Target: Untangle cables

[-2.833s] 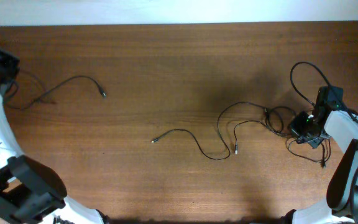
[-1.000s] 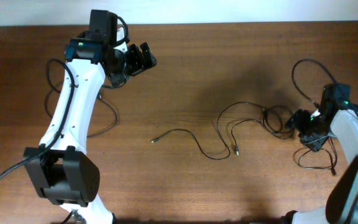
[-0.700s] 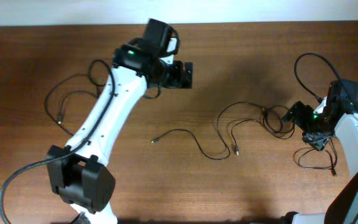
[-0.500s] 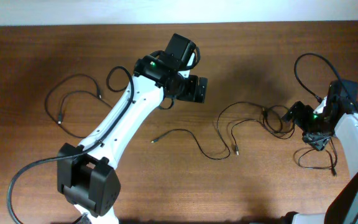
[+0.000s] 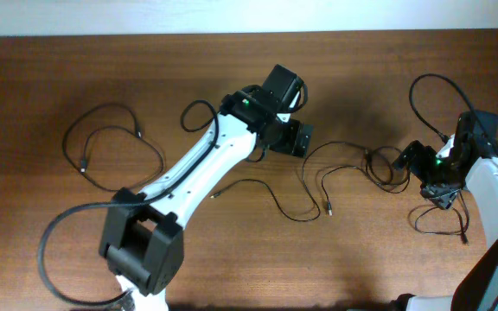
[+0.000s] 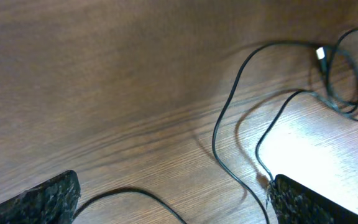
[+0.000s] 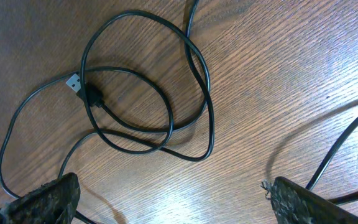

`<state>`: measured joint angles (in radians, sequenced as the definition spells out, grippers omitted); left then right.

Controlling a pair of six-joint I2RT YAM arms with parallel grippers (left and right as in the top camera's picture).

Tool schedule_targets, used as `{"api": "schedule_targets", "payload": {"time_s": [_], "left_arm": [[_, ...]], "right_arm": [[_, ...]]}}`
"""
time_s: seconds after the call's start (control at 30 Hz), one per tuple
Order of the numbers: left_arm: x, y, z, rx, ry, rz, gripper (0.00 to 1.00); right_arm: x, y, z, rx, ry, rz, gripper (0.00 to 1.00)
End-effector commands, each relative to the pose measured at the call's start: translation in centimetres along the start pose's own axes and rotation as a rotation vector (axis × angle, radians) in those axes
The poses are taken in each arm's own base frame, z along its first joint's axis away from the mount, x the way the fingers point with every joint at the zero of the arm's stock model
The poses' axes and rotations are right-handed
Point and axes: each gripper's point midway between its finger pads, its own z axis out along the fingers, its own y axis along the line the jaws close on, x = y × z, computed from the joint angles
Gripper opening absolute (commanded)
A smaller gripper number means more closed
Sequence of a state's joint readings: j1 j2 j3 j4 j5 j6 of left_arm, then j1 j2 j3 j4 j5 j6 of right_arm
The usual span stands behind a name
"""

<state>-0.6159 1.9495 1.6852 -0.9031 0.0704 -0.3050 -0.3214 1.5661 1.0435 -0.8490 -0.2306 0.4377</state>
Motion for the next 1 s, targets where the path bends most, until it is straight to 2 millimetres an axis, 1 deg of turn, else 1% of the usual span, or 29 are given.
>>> {"api": "schedule_targets", "payload": {"time_s": [0.0, 0.07, 0.13, 0.17, 0.2, 0.27, 0.3, 0.33, 0.37, 0.4, 0.47, 0.5, 0.53, 0.57, 0.6, 0.63, 0.67, 0.73, 0.8, 0.87, 0.9, 0.93, 0.97], "left_arm": [[2.1, -1.1, 3.7, -0.018, 0.086, 0.054, 0.99], [3.2, -2.3, 5.0, -0.017, 0.119, 0.085, 0.99], [3.6, -3.4, 6.5, -0.009, 0.123, 0.110, 1.00], [3.7, -3.9, 7.5, -0.004, 0.120, 0.120, 0.97], [3.9, -4.1, 8.4, -0.003, 0.125, 0.125, 0.93], [4.5, -4.1, 10.4, -0.007, 0.143, 0.131, 0.92], [4.5, -4.1, 10.9, -0.007, 0.142, 0.131, 0.85], [4.4, -4.2, 11.3, -0.005, 0.138, 0.131, 0.74], [4.2, -4.3, 11.4, -0.001, 0.126, 0.131, 0.66], [3.7, -4.4, 11.5, 0.005, 0.109, 0.132, 0.62], [3.1, -4.7, 11.7, 0.015, 0.082, 0.133, 0.63], [3.1, -4.8, 11.9, 0.017, 0.078, 0.134, 0.58], [3.3, -4.7, 12.3, 0.015, 0.086, 0.134, 0.53], [3.6, -4.6, 12.7, 0.012, 0.097, 0.134, 0.51], [4.3, -4.6, 13.6, 0.007, 0.120, 0.126, 0.50], [4.8, -4.7, 14.0, 0.011, 0.137, 0.128, 0.37], [5.8, -5.4, 14.4, 0.050, 0.174, 0.128, 0.01], [5.9, -5.5, 14.2, 0.059, 0.181, 0.127, 0.00], [5.1, -4.6, 13.6, 0.052, 0.175, 0.103, 0.00], [2.8, -2.0, 10.4, 0.032, 0.165, 0.040, 0.00], [1.1, -0.8, 8.2, 0.028, 0.136, 0.007, 0.00], [-0.9, 0.3, 5.6, 0.031, 0.083, -0.024, 0.00], [-3.2, 1.6, 2.5, 0.037, 0.006, -0.053, 0.00]], "right_arm": [[-0.4, 0.1, -0.4, -0.008, -0.016, -0.003, 0.98], [-0.4, 0.1, -0.4, -0.008, -0.016, -0.003, 0.98], [-0.4, 0.1, -0.4, -0.008, -0.016, -0.003, 0.98], [-0.4, 0.1, -0.4, -0.008, -0.015, -0.003, 0.98], [-0.4, 0.1, -0.4, -0.008, -0.016, -0.003, 0.98], [-0.4, 0.1, -0.4, -0.008, -0.016, -0.003, 0.98], [-0.4, 0.1, -0.4, -0.008, -0.016, -0.003, 0.98], [-0.4, 0.1, -0.4, -0.008, -0.016, -0.003, 0.98], [-0.4, 0.1, -0.4, -0.008, -0.015, -0.003, 0.98], [-0.4, 0.1, -0.4, -0.008, -0.016, -0.003, 0.98], [-0.4, 0.1, -0.4, -0.008, -0.015, -0.003, 0.98], [-0.4, 0.1, -0.4, -0.008, -0.015, -0.003, 0.98], [-0.4, 0.1, -0.4, -0.008, -0.015, -0.003, 0.98], [-0.4, 0.1, -0.4, -0.008, -0.015, -0.003, 0.98], [-0.4, 0.1, -0.4, -0.008, -0.016, -0.003, 0.98], [-0.4, 0.1, -0.4, -0.008, -0.016, -0.003, 0.98], [-0.4, 0.1, -0.4, -0.008, -0.016, -0.003, 0.98], [-0.4, 0.1, -0.4, -0.008, -0.015, -0.003, 0.98], [-0.4, 0.1, -0.4, -0.008, -0.016, -0.003, 0.98], [-0.4, 0.1, -0.4, -0.008, -0.016, -0.003, 0.98], [-0.4, 0.1, -0.4, -0.008, -0.016, -0.003, 0.98], [-0.4, 0.1, -0.4, -0.008, -0.016, -0.003, 0.98], [-0.4, 0.1, -0.4, -0.008, -0.016, -0.003, 0.98]]}}
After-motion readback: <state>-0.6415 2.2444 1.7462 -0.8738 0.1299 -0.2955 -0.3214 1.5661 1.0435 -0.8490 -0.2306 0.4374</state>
